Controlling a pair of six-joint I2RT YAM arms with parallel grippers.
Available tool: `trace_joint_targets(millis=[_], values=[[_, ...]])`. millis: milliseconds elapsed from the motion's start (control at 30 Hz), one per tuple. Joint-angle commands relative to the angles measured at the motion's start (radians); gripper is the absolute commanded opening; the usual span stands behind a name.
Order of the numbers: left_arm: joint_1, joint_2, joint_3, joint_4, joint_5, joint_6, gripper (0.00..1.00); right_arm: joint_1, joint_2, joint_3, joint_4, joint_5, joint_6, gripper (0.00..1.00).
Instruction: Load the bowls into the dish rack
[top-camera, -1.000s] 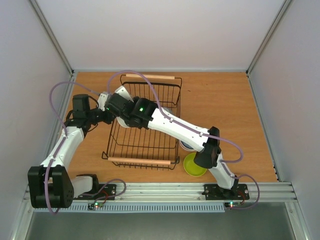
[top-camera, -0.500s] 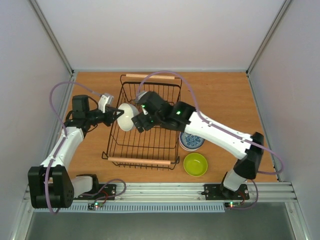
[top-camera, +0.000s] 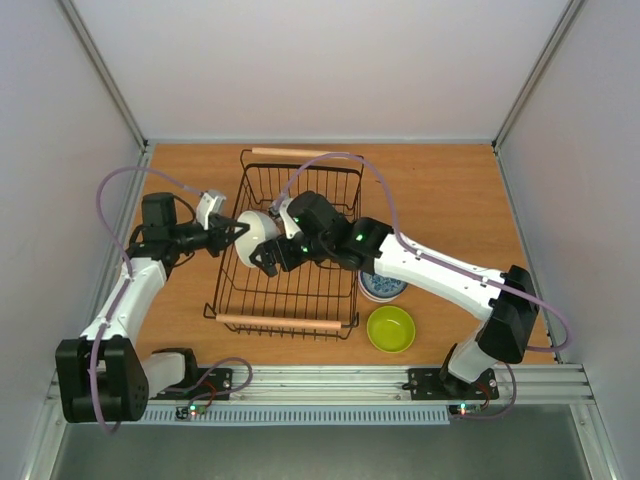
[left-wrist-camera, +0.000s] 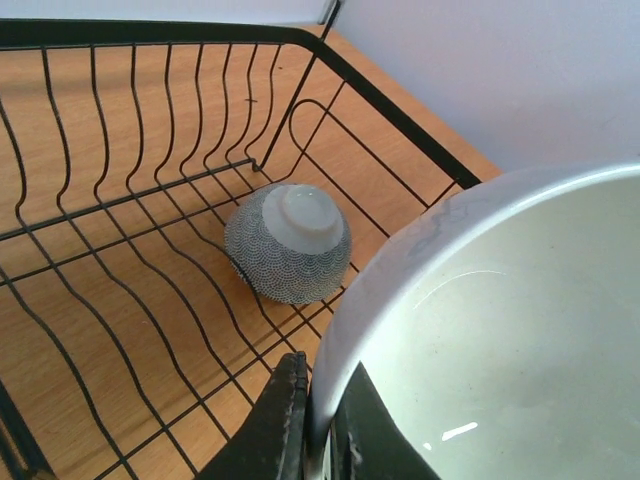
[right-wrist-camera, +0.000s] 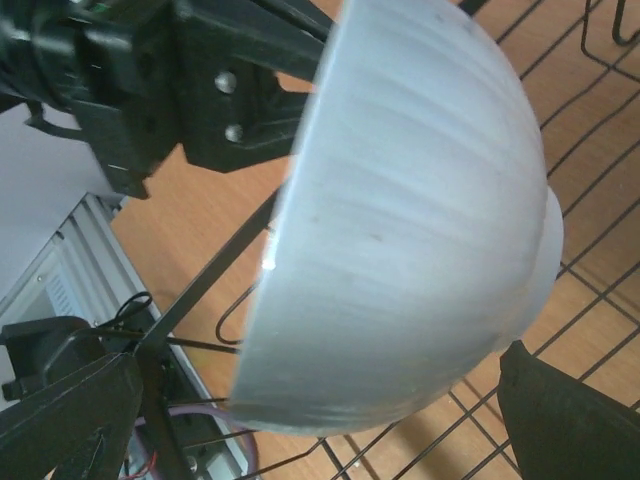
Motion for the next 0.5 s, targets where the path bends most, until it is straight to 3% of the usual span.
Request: trace_joint_targets(millis=[0, 467], values=[[0.007, -0.044, -0.009, 0.076, 0.084, 0.003, 0.01, 0.004, -0.046, -0.060, 0.082, 0.073, 0.089, 0.99], [0.016, -0.022, 0.011, -0.002, 0.260, 0.055, 0.00, 0.003, -0.063, -0.145, 0.228, 0.072, 0.087, 0.97]])
